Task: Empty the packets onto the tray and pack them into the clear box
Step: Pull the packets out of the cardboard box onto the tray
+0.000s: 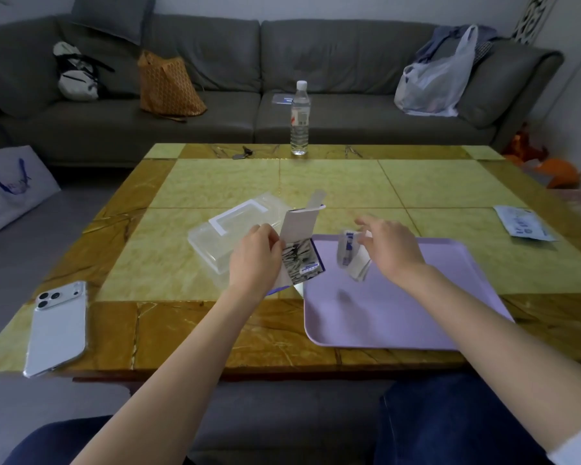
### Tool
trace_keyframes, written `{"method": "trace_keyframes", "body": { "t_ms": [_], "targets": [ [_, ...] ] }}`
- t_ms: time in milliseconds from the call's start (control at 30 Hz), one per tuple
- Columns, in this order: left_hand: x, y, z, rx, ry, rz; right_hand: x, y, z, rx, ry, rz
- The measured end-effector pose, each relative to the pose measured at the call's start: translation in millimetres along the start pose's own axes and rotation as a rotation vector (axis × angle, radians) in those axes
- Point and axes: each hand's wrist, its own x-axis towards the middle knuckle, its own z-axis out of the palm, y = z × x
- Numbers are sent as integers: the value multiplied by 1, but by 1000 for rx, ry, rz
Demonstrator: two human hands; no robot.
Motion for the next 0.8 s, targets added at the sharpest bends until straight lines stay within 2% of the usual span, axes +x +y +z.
{"method": "trace_keyframes", "body": {
  "t_ms": [233, 433, 633, 700, 800],
  "targets": [
    [-1, 13, 7, -8, -27, 29, 3, 33, 0, 12, 81, 23],
    [-2, 12, 7, 2, -49, 36, -2, 33, 4, 28, 54, -4],
    [-6, 7, 4, 5, -36, 24, -13, 7, 11, 69, 160, -190],
    [-7, 6, 4, -4, -38, 23, -20, -7, 12, 160, 116, -253],
    [-9, 6, 4, -20, -44, 21, -24, -22, 21, 246, -120, -336]
  ]
}}
